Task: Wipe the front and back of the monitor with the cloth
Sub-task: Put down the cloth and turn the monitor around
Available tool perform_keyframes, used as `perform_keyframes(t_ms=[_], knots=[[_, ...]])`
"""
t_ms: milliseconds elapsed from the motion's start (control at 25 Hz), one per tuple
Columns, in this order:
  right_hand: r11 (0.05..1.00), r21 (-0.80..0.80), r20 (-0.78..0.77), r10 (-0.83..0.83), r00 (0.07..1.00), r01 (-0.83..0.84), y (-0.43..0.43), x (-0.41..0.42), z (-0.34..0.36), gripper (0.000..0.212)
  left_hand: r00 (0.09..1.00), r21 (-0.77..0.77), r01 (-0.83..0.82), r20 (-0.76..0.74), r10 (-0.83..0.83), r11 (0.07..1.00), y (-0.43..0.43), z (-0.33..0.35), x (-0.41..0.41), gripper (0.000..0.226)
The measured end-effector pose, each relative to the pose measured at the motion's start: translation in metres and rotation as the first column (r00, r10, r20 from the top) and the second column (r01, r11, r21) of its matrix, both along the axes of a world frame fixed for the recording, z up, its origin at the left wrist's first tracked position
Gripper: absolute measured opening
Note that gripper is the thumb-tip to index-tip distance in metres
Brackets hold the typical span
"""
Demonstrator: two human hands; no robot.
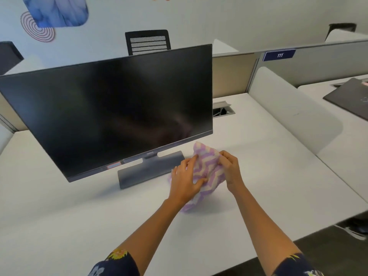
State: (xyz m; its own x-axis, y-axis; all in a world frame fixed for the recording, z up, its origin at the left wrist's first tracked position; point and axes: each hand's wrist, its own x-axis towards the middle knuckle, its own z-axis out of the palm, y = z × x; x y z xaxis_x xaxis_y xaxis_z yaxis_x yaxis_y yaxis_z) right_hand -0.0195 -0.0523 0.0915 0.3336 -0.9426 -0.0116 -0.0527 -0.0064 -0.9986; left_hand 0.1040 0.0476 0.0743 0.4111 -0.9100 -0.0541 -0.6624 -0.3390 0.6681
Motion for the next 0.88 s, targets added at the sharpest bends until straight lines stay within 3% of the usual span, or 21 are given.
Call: perform_keyframes(t_ms=[120, 240, 360, 560, 720, 880], knots=[[0.991, -0.103, -0.002, -0.09, 0.996, 0.089, -0.021, -0.03, 0.017, 0.022, 0.987, 0.017, 0.105, -0.122, -0.102, 0.994, -0.025, 0.018, -0.036, 0.076], [0.963, -0.203, -0.039, -0.187, 0.982, 0.175, -0.038, -0.066, 0.022, 0.017, 0.977, -0.031, 0.207, -0.038, -0.208, 0.978, -0.046, 0.022, -0.067, 0.072], [0.916, -0.343, -0.173, -0.28, 0.944, 0.209, -0.052, -0.098, 0.015, 0.015, 0.958, -0.02, 0.285, 0.021, -0.285, 0.958, -0.064, 0.015, -0.091, 0.066], [0.809, -0.586, -0.556, -0.365, 0.747, -0.04, -0.053, -0.126, -0.034, 0.017, 0.923, 0.029, 0.382, 0.043, -0.383, 0.924, -0.072, -0.008, -0.11, 0.059], [0.807, -0.586, -0.664, -0.429, 0.612, -0.07, -0.043, -0.13, -0.061, 0.04, 0.921, 0.041, 0.383, 0.062, -0.385, 0.923, -0.069, -0.014, -0.112, 0.057], [0.763, -0.644, -0.652, -0.511, 0.56, -0.054, -0.049, -0.123, -0.055, 0.06, 0.957, 0.204, 0.259, 0.08, -0.279, 0.944, -0.071, -0.022, -0.096, 0.069]])
